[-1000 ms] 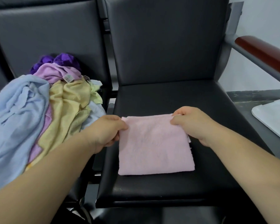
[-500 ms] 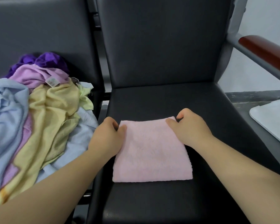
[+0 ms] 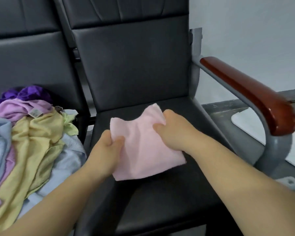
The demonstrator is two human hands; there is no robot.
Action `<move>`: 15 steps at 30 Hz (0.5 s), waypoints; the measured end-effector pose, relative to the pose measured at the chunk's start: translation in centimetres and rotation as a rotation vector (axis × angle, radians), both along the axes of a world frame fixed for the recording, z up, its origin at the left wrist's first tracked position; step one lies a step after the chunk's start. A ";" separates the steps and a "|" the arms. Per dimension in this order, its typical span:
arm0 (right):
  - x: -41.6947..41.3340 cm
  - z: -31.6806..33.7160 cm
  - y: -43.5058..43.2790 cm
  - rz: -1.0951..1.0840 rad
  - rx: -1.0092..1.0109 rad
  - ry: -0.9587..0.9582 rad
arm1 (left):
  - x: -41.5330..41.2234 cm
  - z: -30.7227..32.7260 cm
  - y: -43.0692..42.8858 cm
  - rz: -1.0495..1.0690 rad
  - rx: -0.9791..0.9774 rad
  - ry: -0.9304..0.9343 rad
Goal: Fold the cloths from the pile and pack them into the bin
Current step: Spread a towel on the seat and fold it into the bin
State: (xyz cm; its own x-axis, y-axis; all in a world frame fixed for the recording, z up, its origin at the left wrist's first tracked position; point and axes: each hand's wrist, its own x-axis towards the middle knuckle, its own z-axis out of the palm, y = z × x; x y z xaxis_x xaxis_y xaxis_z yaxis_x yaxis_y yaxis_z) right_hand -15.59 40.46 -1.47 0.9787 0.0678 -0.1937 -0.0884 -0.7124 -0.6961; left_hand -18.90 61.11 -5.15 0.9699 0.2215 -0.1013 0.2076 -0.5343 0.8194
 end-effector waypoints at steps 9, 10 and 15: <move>-15.0 0.4 -22.1 -0.731 0.297 -0.372 | -2.0 5.0 -24.1 -0.659 -0.030 -0.055; -16.9 -1.3 -24.2 -0.850 0.341 -0.368 | -2.4 4.8 -27.2 -0.755 0.009 -0.034; -24.6 -10.1 -30.2 -1.238 0.457 -0.261 | -4.4 0.3 -39.1 -1.114 0.265 0.062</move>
State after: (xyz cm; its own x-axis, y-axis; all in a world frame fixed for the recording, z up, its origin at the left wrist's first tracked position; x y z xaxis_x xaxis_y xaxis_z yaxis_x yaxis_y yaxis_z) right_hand -40.19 10.22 -11.59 0.4478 -0.8734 -0.1915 -0.3299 0.0376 -0.9433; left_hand -23.28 22.01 -4.88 0.6357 -0.7354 -0.2344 -0.4527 -0.6012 0.6585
